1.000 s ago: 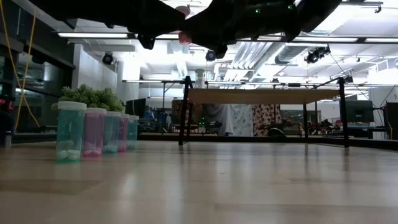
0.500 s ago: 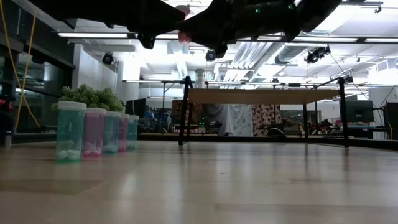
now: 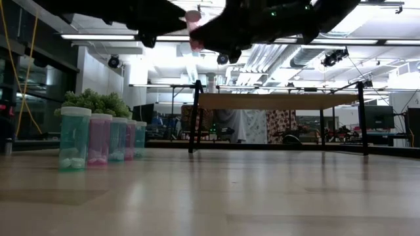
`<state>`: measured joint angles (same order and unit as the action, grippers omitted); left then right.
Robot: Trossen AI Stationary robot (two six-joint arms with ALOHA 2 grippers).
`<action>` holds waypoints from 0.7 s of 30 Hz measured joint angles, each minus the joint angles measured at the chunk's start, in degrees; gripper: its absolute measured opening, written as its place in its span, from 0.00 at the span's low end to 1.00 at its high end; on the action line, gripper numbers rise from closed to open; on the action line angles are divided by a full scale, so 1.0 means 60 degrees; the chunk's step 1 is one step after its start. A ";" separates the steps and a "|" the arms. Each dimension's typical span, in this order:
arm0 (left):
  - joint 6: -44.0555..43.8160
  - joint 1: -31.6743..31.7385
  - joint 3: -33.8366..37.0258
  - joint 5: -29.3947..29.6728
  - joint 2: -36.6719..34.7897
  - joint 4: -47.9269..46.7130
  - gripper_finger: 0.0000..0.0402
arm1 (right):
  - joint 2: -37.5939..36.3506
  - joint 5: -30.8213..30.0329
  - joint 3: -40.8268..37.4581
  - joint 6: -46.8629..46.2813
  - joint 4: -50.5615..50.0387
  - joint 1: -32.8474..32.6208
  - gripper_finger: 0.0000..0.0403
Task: Pick and place medicine bottles onto shelf by color
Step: Put the transparent orange medicine bottle on the shelf
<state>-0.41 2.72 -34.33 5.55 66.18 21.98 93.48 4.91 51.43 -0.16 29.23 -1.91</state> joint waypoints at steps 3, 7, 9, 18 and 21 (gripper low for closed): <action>-0.0005 0.0000 -0.0004 0.0002 -0.0608 -0.0611 0.40 | -0.0231 -0.0058 -0.0013 0.0189 -0.0841 0.0000 0.21; -0.0152 0.0000 -0.0004 -0.0001 -0.1259 -0.1180 0.41 | -0.0885 -0.0482 -0.0012 0.0359 -0.2229 -0.0004 0.21; -0.0157 0.0000 -0.0004 -0.0005 -0.1504 -0.1400 0.41 | -0.1156 -0.0778 -0.0013 0.0364 -0.2889 -0.0004 0.21; -0.0155 -0.0025 -0.0015 -0.0031 -0.1488 -0.1467 0.40 | -0.1914 -0.2786 -0.0966 0.0796 -0.2598 0.0057 0.21; -0.0156 -0.0027 -0.0011 -0.0031 -0.1475 -0.1420 0.40 | -0.1915 -0.3593 -0.1642 0.1061 -0.1001 0.0378 0.21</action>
<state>-1.35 2.56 -34.39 5.37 57.33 13.46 82.00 -16.65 41.58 6.20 23.22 0.36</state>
